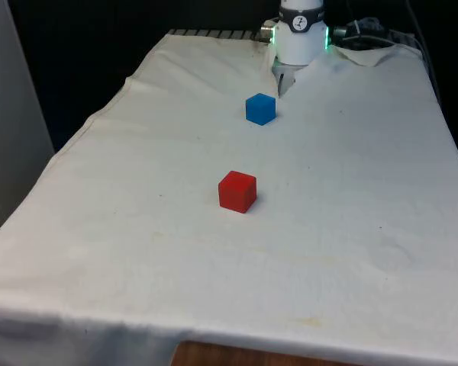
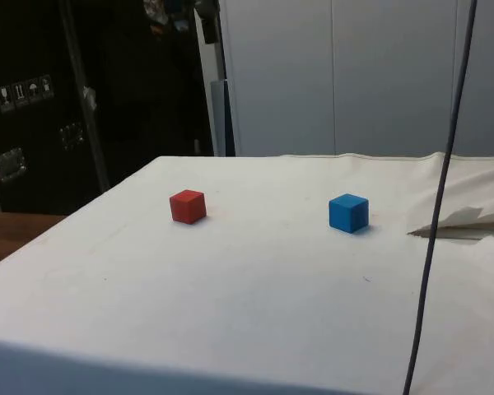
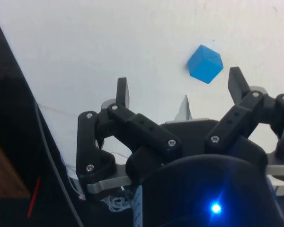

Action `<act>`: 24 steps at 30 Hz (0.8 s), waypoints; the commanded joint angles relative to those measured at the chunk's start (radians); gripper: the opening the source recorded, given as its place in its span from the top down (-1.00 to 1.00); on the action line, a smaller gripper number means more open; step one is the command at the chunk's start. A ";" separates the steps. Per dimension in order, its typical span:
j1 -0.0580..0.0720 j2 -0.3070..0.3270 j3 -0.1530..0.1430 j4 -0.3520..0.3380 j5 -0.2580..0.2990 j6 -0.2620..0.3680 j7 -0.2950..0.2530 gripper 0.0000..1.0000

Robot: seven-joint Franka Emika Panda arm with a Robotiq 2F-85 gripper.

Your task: Stack the two cubes.

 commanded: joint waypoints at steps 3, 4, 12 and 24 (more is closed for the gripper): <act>0.001 -0.026 0.001 -0.033 -0.007 0.018 0.004 -1.00; 0.001 -0.031 0.001 -0.040 -0.007 0.021 0.004 -1.00; 0.001 -0.094 0.005 -0.138 -0.015 0.078 0.007 -1.00; -0.001 -0.191 0.009 -0.290 -0.031 0.173 0.008 -1.00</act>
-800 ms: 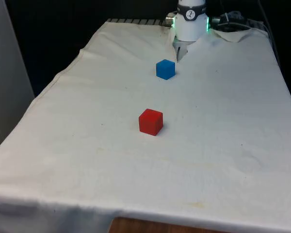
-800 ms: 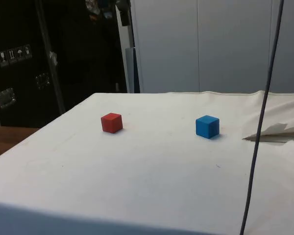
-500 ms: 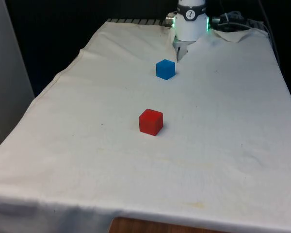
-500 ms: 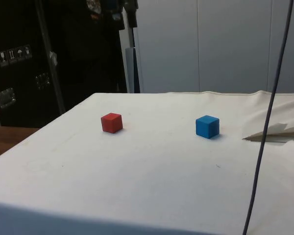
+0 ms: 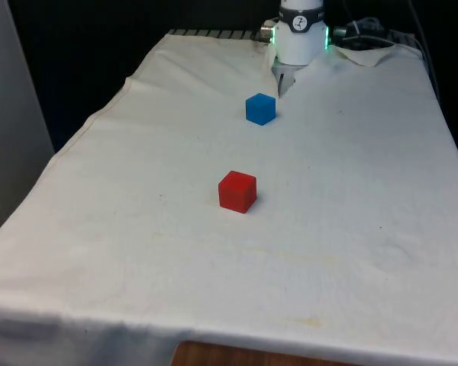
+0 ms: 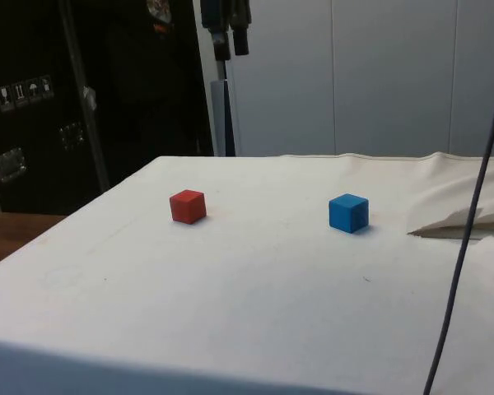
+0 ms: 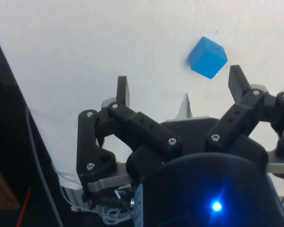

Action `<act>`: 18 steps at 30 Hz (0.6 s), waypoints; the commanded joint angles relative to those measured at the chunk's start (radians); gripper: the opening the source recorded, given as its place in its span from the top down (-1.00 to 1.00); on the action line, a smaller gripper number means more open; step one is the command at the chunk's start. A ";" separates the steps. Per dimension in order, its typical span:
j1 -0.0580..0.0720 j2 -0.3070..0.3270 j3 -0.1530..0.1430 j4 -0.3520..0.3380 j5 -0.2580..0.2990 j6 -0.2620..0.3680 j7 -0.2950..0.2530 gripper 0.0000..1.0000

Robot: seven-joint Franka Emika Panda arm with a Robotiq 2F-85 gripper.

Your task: Stack the two cubes.

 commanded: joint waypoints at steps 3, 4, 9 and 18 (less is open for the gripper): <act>-0.001 -0.043 0.002 -0.062 -0.013 0.045 0.006 -1.00; -0.001 -0.051 0.002 -0.073 -0.013 0.052 0.005 -1.00; -0.002 -0.087 0.002 -0.128 -0.016 0.086 0.003 -1.00; -0.002 -0.145 0.003 -0.220 -0.025 0.141 0.001 -1.00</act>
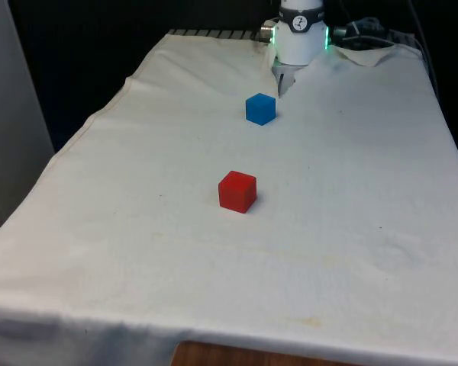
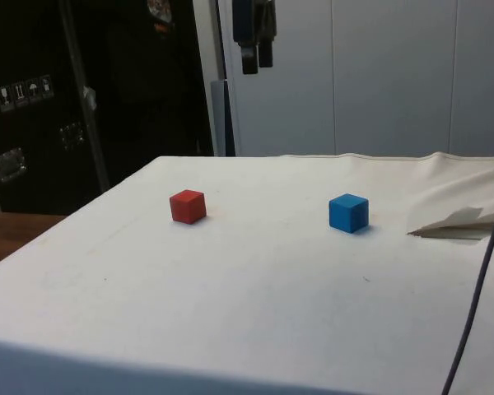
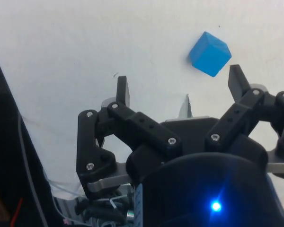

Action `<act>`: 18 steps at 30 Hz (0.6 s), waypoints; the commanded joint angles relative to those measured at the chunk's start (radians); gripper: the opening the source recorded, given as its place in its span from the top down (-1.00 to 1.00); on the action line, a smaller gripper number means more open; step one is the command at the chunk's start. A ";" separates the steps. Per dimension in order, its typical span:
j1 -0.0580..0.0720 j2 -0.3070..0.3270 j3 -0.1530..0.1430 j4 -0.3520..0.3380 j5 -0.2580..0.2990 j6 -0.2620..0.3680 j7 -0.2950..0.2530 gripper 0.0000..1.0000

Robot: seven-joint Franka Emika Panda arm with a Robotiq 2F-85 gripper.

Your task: Stack the two cubes.

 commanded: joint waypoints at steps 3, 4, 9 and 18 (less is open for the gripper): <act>-0.003 -0.033 0.003 -0.049 -0.014 0.039 0.005 -1.00; -0.003 -0.040 0.003 -0.062 -0.015 0.048 0.004 -1.00; -0.004 -0.072 0.004 -0.113 -0.019 0.082 0.003 -1.00; -0.005 -0.123 0.003 -0.196 -0.025 0.136 -0.001 -1.00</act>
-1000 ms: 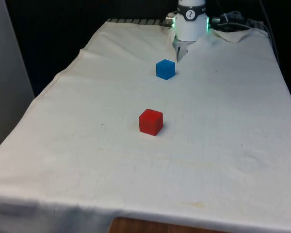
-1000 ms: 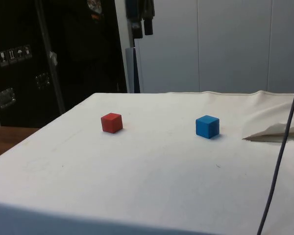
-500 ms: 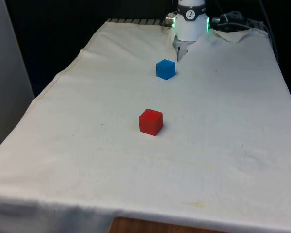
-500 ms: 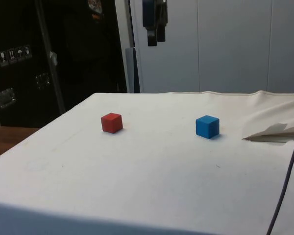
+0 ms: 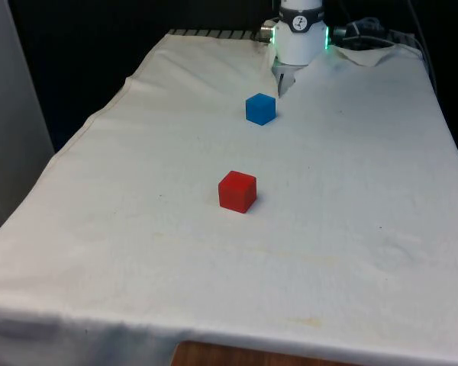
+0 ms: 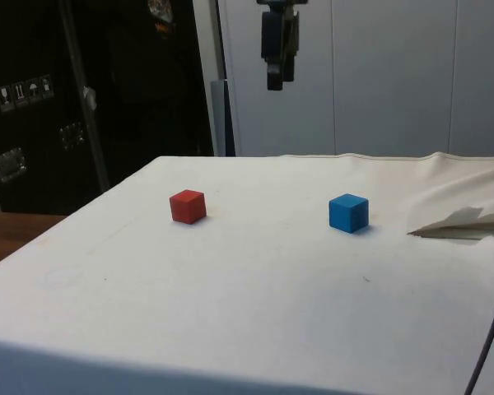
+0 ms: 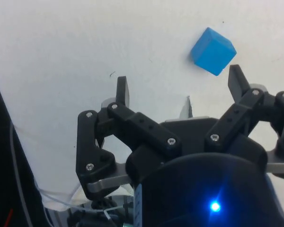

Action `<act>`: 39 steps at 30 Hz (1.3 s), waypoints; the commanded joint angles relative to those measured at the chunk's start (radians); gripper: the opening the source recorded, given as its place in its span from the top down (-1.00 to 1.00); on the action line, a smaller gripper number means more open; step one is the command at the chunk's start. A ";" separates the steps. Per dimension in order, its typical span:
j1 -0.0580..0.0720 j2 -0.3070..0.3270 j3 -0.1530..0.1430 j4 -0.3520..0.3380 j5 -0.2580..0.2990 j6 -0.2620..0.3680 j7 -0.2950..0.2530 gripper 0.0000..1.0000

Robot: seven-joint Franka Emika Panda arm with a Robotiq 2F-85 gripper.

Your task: Stack the two cubes.

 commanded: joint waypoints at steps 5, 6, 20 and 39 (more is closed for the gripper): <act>-0.005 -0.041 0.004 -0.057 -0.014 0.043 0.002 -1.00; -0.005 -0.041 0.004 -0.057 -0.014 0.043 0.002 -1.00; -0.012 -0.117 0.002 -0.169 -0.015 0.112 -0.013 -1.00; -0.042 -0.161 -0.025 -0.234 -0.041 0.098 -0.052 -1.00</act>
